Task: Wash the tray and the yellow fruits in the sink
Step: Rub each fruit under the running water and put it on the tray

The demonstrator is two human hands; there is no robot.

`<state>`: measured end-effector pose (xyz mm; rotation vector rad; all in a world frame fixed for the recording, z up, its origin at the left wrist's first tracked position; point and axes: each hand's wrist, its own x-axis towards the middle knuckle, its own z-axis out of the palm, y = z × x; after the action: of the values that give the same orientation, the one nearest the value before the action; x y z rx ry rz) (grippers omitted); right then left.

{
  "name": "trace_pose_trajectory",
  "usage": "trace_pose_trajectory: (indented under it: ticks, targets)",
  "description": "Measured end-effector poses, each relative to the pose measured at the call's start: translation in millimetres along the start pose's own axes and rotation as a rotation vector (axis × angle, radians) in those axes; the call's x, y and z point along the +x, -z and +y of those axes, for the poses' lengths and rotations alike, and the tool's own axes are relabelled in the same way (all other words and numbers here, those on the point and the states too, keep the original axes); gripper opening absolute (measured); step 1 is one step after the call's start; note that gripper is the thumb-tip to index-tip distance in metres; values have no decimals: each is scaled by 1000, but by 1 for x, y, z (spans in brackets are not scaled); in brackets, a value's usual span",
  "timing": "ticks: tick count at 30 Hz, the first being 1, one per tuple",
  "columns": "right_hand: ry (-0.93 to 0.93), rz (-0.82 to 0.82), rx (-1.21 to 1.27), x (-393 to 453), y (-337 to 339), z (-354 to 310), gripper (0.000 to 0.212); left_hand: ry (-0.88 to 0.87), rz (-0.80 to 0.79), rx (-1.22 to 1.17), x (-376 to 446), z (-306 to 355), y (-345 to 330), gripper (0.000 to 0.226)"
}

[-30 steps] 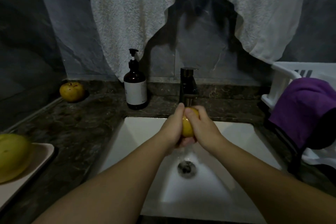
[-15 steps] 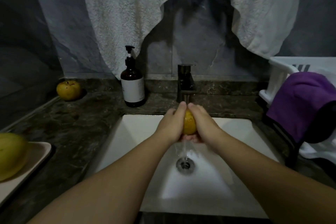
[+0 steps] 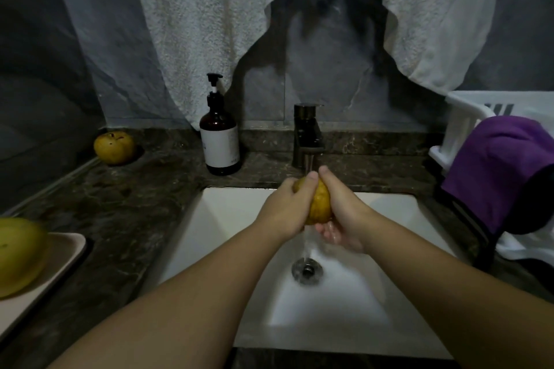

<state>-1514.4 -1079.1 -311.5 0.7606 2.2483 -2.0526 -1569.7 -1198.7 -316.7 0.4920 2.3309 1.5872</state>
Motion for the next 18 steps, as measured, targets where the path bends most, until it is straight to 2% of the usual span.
trace_pose_trajectory:
  ticks: [3, 4, 6, 7, 10, 11, 12, 14, 15, 18]
  targets:
    - [108, 37, -43, 0, -1, -2, 49, -5, -15, -17, -1, 1, -1, 65]
    - [117, 32, -38, 1, -1, -2, 50, 2, -13, -19, -1, 1, 0, 68]
    - [40, -15, -23, 2, 0, 0, 71, -2, -11, 25, 0, 1, 0, 73]
    - [29, -31, -21, 2, 1, 1, 73, 0, -13, 28, 0, 0, 0, 73]
    - [181, 5, -78, 3, -3, 0, 36, 95, -51, -95, 3, -2, 0, 69]
    - [183, -7, -70, 1, -4, -1, 30, 113, -50, -116, 4, -3, 0, 69]
    - [140, -32, -58, 2, -3, -1, 35, 94, -37, -80, 7, -5, 0, 70]
    - [12, -56, -4, 0, -2, 1, 59, 20, -4, 8, 9, -6, -3, 65]
    - [12, -40, -18, 1, -2, 1, 62, 6, -3, -2, 8, -6, -3, 61]
    - [131, 14, -87, 3, 1, 0, 44, 60, -49, -84, 8, -2, -2, 60]
